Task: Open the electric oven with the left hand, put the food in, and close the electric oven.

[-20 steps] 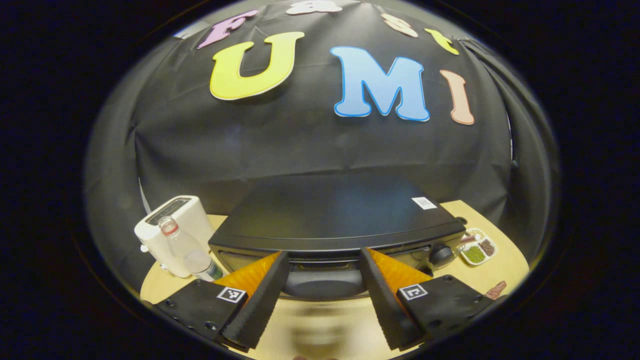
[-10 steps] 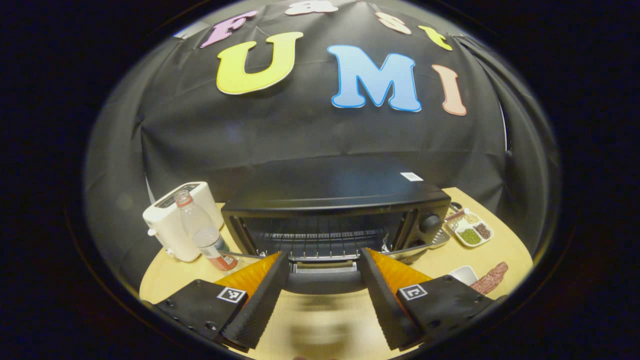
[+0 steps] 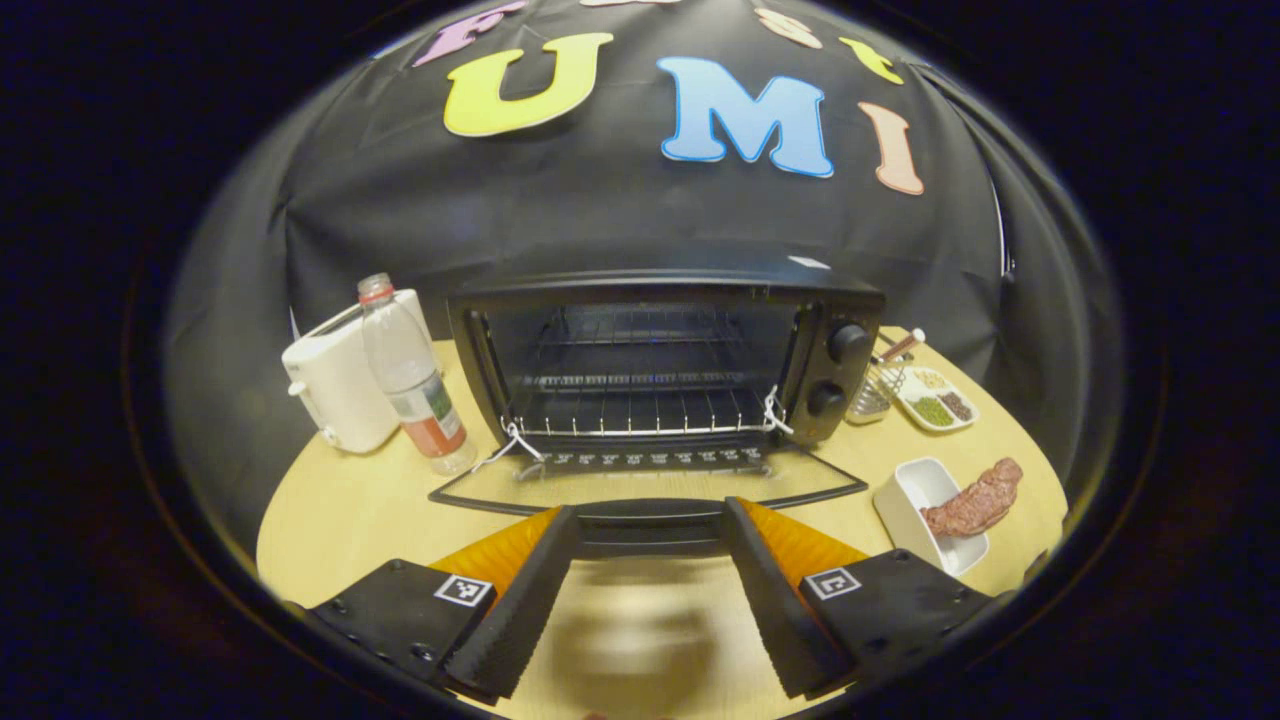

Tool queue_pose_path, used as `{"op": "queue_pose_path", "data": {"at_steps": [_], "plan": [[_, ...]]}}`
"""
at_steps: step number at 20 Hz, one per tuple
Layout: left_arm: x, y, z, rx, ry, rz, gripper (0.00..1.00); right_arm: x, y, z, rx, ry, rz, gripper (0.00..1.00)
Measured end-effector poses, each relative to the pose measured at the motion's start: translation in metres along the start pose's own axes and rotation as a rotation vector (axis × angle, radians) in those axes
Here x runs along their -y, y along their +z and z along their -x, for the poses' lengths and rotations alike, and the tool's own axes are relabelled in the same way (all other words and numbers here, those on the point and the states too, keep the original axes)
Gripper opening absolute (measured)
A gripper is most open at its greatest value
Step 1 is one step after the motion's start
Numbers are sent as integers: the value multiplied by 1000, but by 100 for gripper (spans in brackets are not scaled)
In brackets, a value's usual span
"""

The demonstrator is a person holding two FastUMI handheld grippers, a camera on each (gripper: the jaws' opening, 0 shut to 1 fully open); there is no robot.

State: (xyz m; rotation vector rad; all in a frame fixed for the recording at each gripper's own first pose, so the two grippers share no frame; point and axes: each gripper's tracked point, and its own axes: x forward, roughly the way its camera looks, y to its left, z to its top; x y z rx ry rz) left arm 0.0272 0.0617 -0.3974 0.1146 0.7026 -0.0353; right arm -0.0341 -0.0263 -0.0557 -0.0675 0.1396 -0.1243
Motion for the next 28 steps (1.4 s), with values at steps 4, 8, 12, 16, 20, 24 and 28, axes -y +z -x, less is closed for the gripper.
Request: {"op": "queue_pose_path", "data": {"at_steps": [4, 8, 12, 16, 20, 24, 28], "plan": [[0, -22, -4, -44, 6, -56, 98, -4, -8, 1, -19, 9, 7, 99], [5, 0, 13, 16, -7, -32, 98, 2, -24, 0, -64, 1, 7, 99], [6, 60, 58, 158, -10, 14, 98, 4, -50, -11, -148, 24, -20, 99], [4, 128, 119, 313, 2, 38, 99, 5, -91, -26, -263, 90, -45, 99], [7, 177, 174, 428, 9, 71, 100, 2, -137, -39, -344, 174, -145, 99], [10, 192, 203, 498, 27, 80, 100, 2, -197, -50, -455, 231, -292, 99], [10, 172, 210, 454, 64, 104, 97, -5, -263, -55, -595, 294, -383, 95]]}}
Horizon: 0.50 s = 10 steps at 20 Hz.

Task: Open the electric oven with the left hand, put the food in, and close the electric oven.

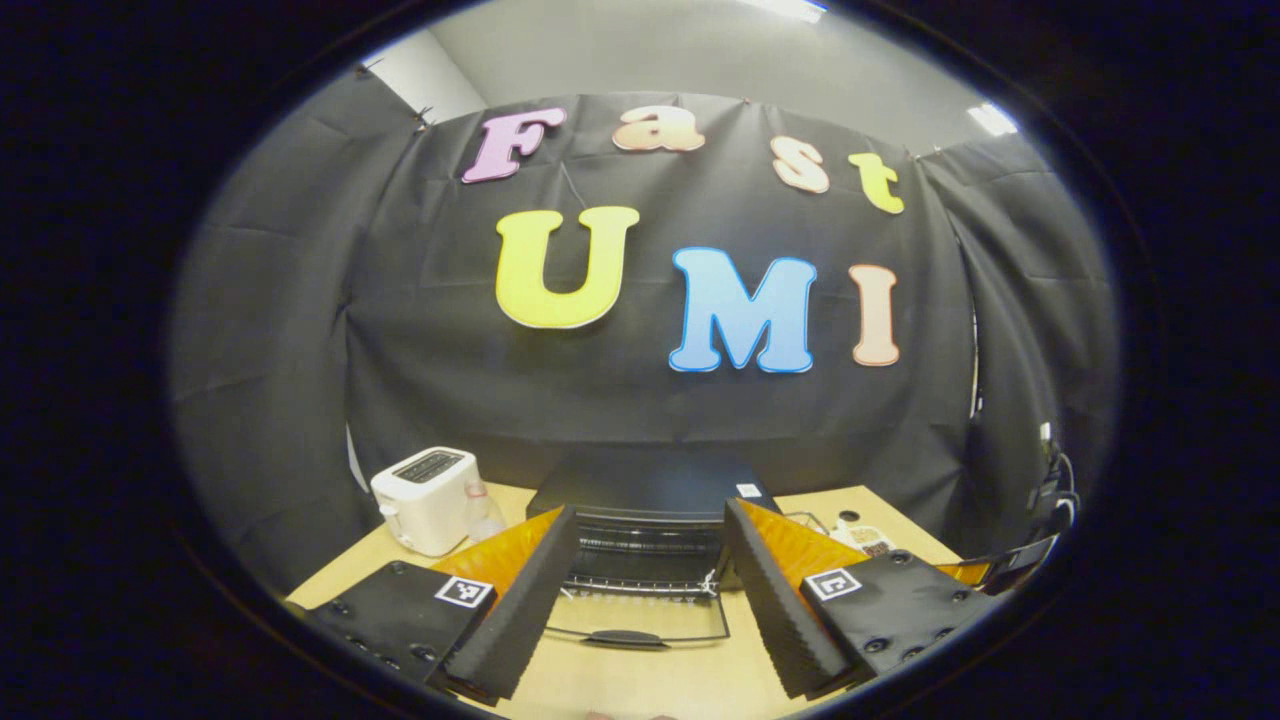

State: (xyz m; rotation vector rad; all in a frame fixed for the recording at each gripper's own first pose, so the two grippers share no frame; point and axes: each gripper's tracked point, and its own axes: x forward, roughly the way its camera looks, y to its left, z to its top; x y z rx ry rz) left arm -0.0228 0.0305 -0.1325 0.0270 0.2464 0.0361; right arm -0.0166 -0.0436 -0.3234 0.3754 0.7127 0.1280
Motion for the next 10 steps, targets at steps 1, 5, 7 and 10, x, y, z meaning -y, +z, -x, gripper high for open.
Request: {"op": "queue_pose_path", "data": {"at_steps": [1, 5, 7, 10], "plan": [[-1, -2, 4, -5, 10, 9, 94, 2, -9, -8, -33, 15, -22, 95], [-10, -1, 25, -27, 57, -10, 100, 12, -41, -34, -138, 55, -163, 95], [-14, -2, 34, -39, 94, -31, 94, 14, -52, -45, -177, 67, -193, 95], [-14, 4, 46, -28, 131, -53, 97, 8, -57, -56, -219, 113, -255, 82]]}}
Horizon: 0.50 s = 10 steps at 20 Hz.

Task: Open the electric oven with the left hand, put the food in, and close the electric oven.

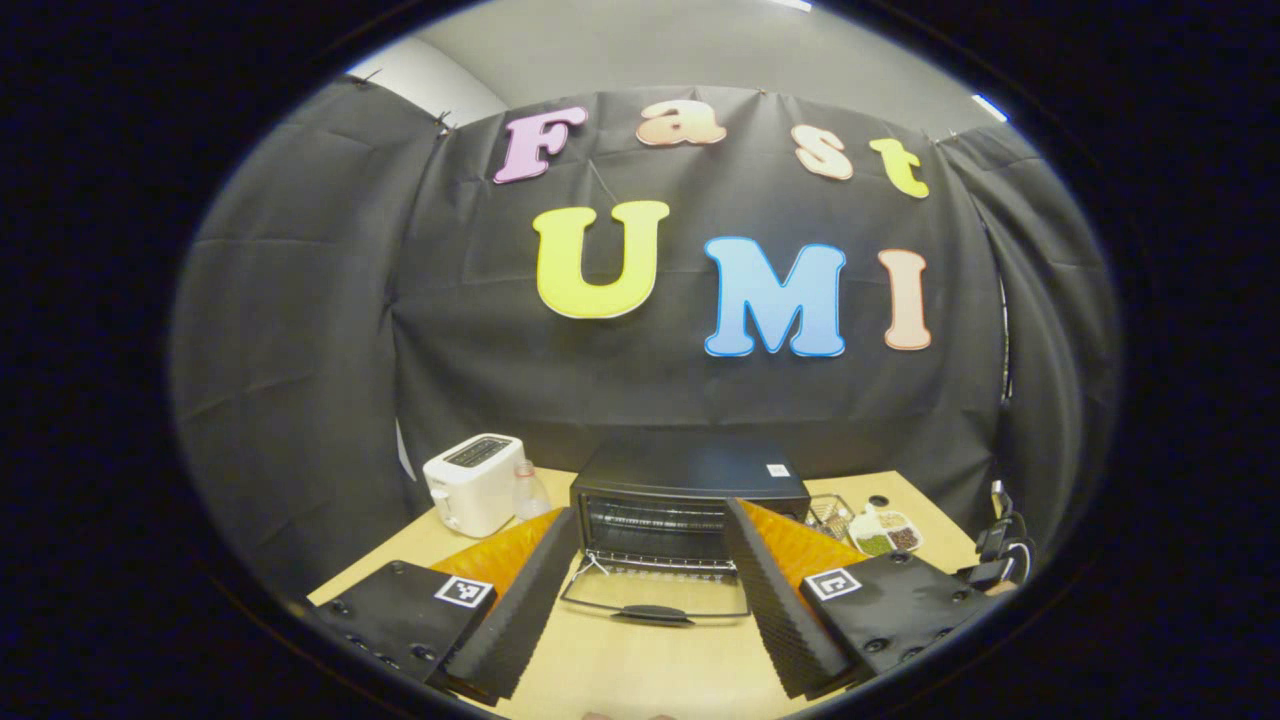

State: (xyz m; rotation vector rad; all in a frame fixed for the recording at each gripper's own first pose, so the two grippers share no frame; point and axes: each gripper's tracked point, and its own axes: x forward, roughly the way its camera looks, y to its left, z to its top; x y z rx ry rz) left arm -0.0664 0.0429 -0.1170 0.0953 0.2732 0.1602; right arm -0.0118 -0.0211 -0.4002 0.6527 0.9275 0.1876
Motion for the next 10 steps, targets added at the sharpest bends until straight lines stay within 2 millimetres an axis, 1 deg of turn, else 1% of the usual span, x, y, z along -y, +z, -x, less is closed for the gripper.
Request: {"op": "queue_pose_path", "data": {"at_steps": [1, 2, 3, 4, 5, 6, 7, 8, 10], "plan": [[-6, 0, 1, -2, 24, -14, 97, -1, 2, -4, -5, 11, -27, 81], [-10, -2, 5, -7, 46, -20, 100, -4, 1, -6, -5, 40, -58, 65], [-13, -1, 7, -7, 62, -15, 100, -6, 3, -7, -7, 61, -89, 52], [-14, 0, 7, -6, 70, -5, 100, -9, 1, -11, -16, 67, -114, 33], [-15, 1, 9, -7, 70, 7, 100, -9, 0, -8, -23, 76, -122, 26], [-14, 2, 9, -7, 62, 10, 100, -13, 2, -12, -12, 104, -140, 25], [-15, 3, 9, -5, 54, 1, 100, -14, 3, -18, -6, 103, -164, 20], [-16, 4, 5, -1, 46, -14, 100, -13, 4, -3, -1, 105, -172, 15], [-17, 12, -1, 29, 28, -65, 100, -16, 8, 2, 16, 108, -176, 14]]}}
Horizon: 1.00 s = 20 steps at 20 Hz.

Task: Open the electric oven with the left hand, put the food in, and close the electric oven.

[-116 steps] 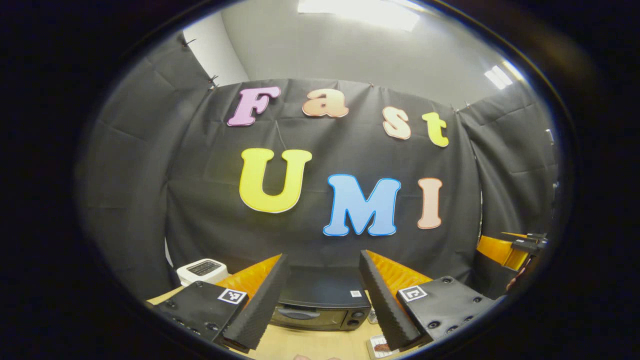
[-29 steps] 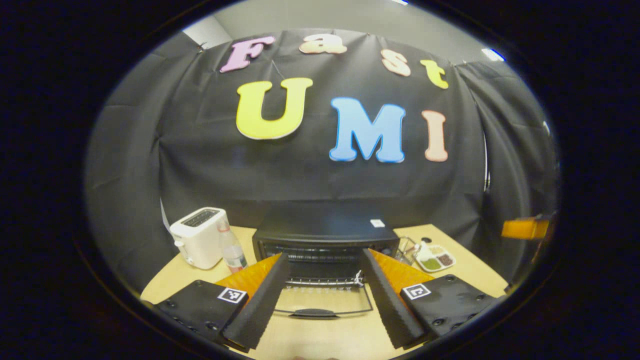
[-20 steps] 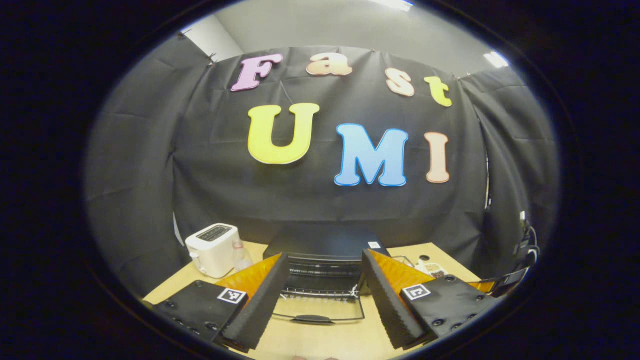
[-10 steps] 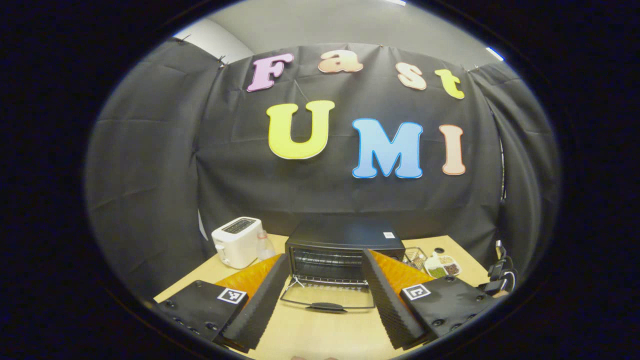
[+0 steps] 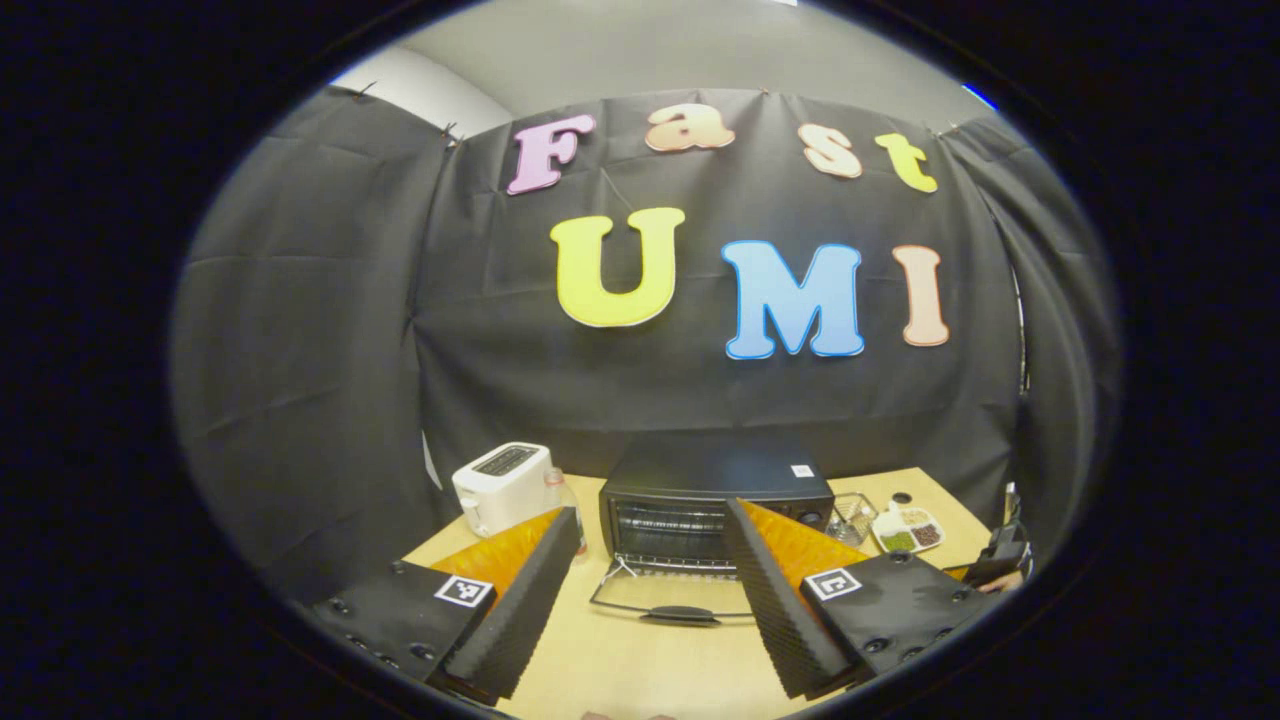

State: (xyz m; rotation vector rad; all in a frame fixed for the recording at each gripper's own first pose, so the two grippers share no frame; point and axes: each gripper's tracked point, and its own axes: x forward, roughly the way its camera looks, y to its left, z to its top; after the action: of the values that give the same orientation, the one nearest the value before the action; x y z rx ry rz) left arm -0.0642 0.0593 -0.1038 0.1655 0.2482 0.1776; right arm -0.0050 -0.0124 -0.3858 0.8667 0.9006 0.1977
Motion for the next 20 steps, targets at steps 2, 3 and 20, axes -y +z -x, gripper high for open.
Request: {"op": "queue_pose_path", "data": {"at_steps": [2, 3, 20], "plan": [[11, 2, -10, 14, -63, -31, 100, -10, 0, 8, 22, -10, 6, 14], [14, 5, -15, 27, -90, -36, 100, -19, -1, 16, 33, 0, 10, 15], [-53, 10, -68, 87, -298, 62, 97, -227, -52, -20, 116, 268, -134, 14]]}}
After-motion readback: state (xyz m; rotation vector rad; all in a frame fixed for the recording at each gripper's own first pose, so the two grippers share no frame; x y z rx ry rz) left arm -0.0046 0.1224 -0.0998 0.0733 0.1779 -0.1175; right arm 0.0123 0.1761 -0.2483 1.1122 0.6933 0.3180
